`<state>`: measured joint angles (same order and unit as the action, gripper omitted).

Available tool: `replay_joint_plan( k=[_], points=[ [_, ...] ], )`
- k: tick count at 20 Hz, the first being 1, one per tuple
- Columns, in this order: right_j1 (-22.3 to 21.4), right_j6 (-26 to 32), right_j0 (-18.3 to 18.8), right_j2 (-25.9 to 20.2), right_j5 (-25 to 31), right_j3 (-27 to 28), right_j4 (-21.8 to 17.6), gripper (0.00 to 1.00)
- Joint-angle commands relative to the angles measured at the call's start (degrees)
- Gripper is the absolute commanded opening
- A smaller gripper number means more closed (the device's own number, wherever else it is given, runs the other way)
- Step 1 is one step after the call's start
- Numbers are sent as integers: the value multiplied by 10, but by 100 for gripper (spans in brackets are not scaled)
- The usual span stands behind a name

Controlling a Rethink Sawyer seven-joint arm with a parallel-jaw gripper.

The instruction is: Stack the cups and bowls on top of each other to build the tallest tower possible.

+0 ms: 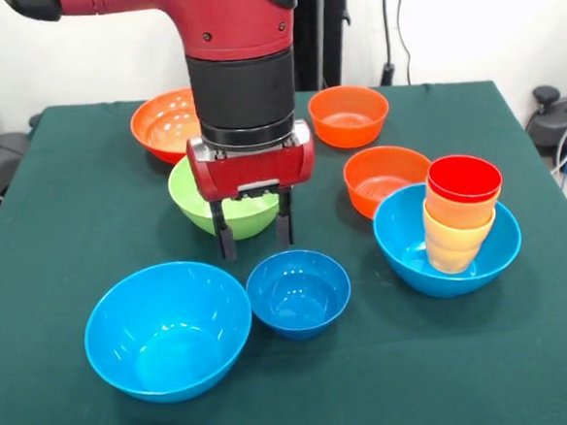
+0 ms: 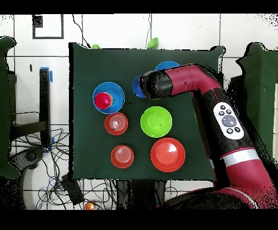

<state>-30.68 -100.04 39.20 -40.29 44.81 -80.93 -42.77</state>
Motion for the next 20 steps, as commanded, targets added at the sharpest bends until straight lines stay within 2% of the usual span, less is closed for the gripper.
replay_joint_plan(
  k=[1,13,20],
  points=[
    [51,208,14,-7,31,0,-31,100],
    [85,219,30,-18,8,5,-45,100],
    [123,220,33,-20,-17,21,-60,100]
  ],
)
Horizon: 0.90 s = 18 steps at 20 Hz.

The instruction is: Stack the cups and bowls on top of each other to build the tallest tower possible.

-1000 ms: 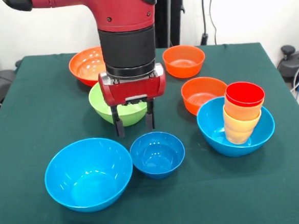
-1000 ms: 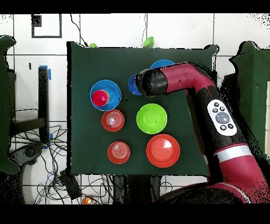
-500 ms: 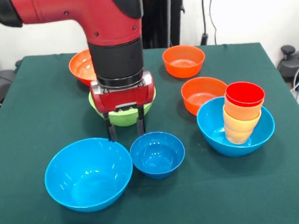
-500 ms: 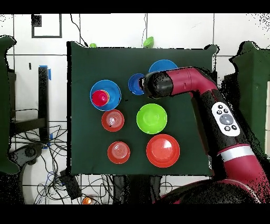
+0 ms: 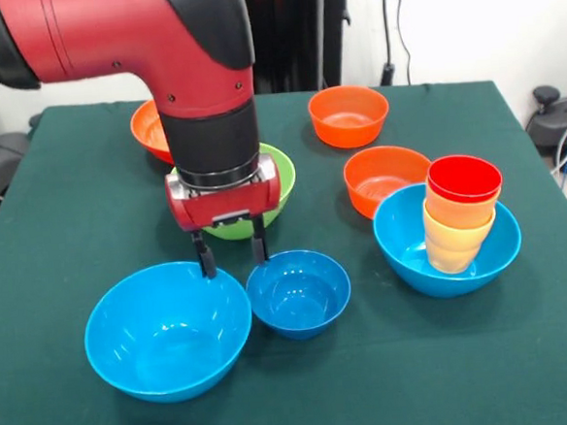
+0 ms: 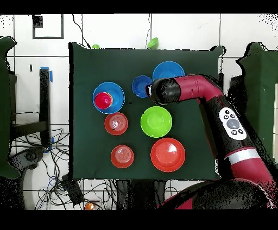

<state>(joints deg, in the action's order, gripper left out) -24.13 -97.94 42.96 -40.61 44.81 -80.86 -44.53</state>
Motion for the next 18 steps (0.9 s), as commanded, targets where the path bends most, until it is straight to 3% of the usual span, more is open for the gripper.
replay_joint_plan(
  k=[1,10,18],
  points=[
    [61,199,-4,-18,-17,21,-42,100],
    [94,207,3,-31,-24,35,-39,100],
    [92,229,-6,-28,-36,63,-83,100]
  ],
)
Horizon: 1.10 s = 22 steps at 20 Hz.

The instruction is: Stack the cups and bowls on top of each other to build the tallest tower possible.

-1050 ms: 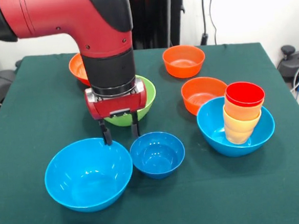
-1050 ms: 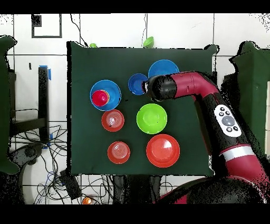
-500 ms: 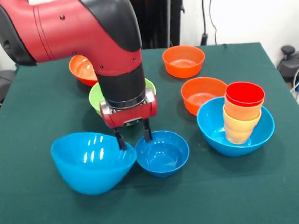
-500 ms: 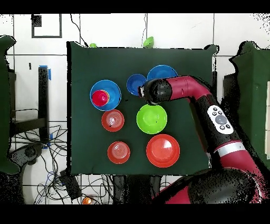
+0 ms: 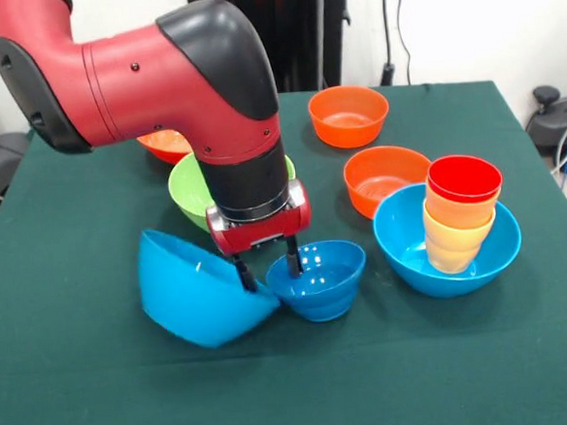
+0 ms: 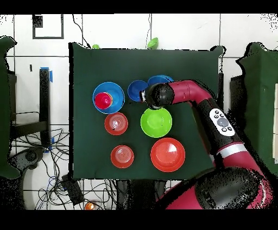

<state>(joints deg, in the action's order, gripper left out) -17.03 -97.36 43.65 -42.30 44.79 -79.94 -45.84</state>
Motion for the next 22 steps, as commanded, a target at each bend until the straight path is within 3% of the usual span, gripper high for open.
replay_joint_plan(
  k=[1,4,5,16,22],
  points=[
    [21,226,-12,-13,-34,56,-71,100],
    [13,239,-14,-21,-31,57,-81,100],
    [11,239,-14,-22,-26,57,-85,0],
    [11,219,-8,-27,-42,51,-83,0],
    [-19,220,-16,-27,-3,43,-65,0]
  ],
)
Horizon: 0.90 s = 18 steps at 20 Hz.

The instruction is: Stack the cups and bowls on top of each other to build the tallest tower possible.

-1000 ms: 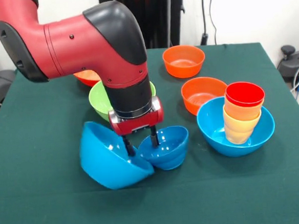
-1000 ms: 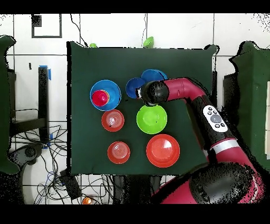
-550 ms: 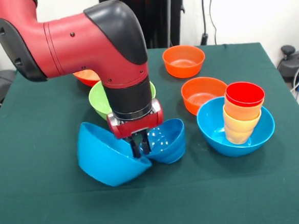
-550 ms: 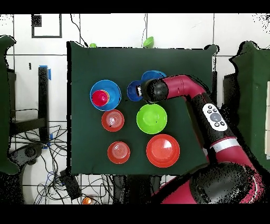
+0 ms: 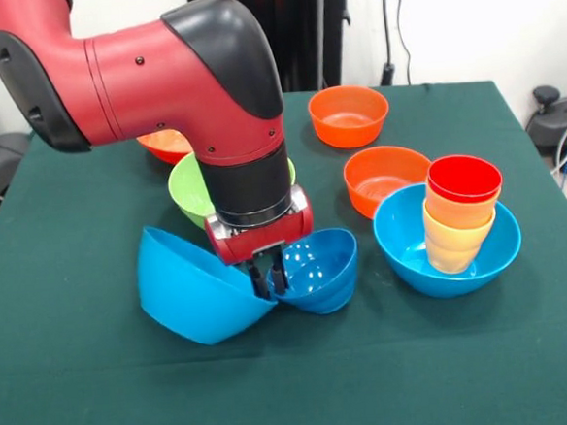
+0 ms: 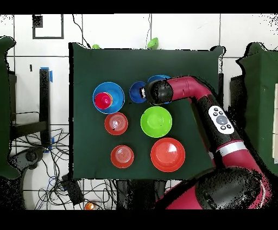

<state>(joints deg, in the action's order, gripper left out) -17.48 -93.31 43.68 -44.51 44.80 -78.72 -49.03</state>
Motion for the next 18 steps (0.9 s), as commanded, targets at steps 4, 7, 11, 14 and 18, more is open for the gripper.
replay_joint_plan(
  k=[4,7,11,14,18],
  points=[
    [-60,174,-19,-9,53,12,2,0],
    [-83,176,-22,-9,88,5,23,0],
    [-96,184,-24,-10,120,3,43,0],
    [-103,194,-23,-12,146,4,58,0],
    [-106,198,-21,-15,164,-1,72,0]
  ],
)
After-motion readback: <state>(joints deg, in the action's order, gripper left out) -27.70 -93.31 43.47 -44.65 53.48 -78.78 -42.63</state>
